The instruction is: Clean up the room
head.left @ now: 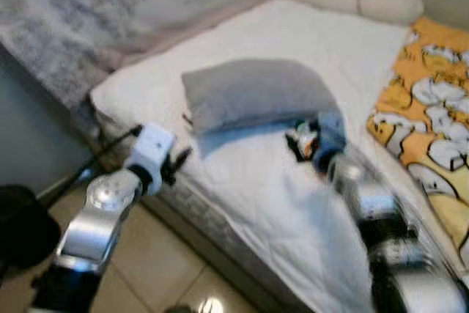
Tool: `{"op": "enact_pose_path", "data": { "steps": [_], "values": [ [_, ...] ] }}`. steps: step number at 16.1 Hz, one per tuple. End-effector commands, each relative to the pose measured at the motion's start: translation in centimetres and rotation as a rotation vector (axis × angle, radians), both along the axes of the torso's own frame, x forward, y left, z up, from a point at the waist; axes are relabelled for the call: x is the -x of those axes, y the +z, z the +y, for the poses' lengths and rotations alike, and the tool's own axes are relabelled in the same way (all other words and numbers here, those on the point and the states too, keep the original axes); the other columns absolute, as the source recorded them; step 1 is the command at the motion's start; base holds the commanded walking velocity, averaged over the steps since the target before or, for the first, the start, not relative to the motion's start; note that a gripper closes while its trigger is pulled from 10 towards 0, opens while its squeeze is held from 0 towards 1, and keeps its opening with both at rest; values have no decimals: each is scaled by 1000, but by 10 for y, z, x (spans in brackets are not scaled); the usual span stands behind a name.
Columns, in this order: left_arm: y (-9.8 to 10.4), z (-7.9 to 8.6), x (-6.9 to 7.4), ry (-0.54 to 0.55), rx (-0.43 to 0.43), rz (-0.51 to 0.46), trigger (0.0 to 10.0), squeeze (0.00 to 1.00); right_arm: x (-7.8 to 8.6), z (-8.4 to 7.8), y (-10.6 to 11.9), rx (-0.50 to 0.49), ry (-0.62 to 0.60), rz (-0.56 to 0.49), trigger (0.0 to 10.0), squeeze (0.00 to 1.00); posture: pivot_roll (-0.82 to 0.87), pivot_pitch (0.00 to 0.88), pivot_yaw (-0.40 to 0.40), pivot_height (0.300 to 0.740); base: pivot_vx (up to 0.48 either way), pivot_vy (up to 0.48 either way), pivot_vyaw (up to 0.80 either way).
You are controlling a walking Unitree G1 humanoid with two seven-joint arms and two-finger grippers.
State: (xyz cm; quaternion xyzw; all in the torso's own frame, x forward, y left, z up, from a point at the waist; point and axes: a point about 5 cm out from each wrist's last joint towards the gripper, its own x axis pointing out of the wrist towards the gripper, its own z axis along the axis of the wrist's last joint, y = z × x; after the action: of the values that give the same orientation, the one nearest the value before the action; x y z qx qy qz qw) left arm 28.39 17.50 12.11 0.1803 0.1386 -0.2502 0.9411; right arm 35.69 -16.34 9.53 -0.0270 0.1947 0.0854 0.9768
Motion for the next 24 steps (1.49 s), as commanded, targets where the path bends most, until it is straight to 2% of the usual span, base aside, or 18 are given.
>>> {"op": "enact_pose_path", "data": {
  "steps": [1, 4, 6, 8, 9, 10, 13, 16, 17, 18, 21, 24],
  "values": [
    [3, -5, 0, -66, -12, 15, 10000, 0, -1, -6, -4, -2, -23, 31, 10000, 1000, 2, 0, -21, 740, 0, 0, 0],
    [12, -6, 2, -206, -25, 96, 10000, 0, -17, -25, 5, 45, -73, 116, 10000, 1000, 23, 0, -21, 740, 0, 0, 0],
    [15, -5, 5, -241, -32, 116, 10000, 0, -18, -29, 5, 58, -74, 138, 10000, 1000, 35, 0, -17, 740, 0, 0, 0],
    [19, -5, 14, -323, -42, 166, 10000, 0, -16, -36, 0, 71, -103, 172, 10000, 1000, 52, 0, -9, 740, 0, 0, 0],
    [22, -4, 19, -352, -49, 178, 10000, 0, -14, -37, -3, 43, -119, 180, 10000, 1000, 68, 0, -9, 740, 0, 0, 0],
    [24, -4, 22, -365, -51, 183, 10000, 0, -12, -37, -7, 16, -120, 194, 10000, 1000, 77, 0, -8, 740, 0, 0, 0],
    [30, -3, 32, -364, -64, 190, 10000, 0, -6, -44, -14, 72, -118, 207, 10000, 1000, 100, 3, -4, 740, 0, 0, 0],
    [32, -1, 46, -374, -75, 227, 10000, 0, -3, -48, -19, 100, -147, 204, 10000, 1000, 129, 69, -10, 740, 0, 0, 0],
    [34, 0, 49, -372, -80, 231, 10000, 0, -2, -50, -20, 139, -137, 206, 10000, 702, 141, 84, -11, 740, 0, 0, 0],
    [37, 0, 53, -371, -79, 237, 10000, 0, -1, -52, -22, 162, -147, 205, 10000, 0, 157, 108, -14, 740, 0, 0, 0],
    [43, 3, 66, -321, -78, 237, 10000, 0, 2, -54, -26, 141, -200, 186, 10000, 0, 184, 163, -15, 740, 0, 0, 0],
    [44, 5, 75, -302, -82, 256, 10000, 0, 6, -50, -33, 143, -184, 190, 10000, 0, 203, 178, -19, 740, 0, 0, 0]
  ]
}}
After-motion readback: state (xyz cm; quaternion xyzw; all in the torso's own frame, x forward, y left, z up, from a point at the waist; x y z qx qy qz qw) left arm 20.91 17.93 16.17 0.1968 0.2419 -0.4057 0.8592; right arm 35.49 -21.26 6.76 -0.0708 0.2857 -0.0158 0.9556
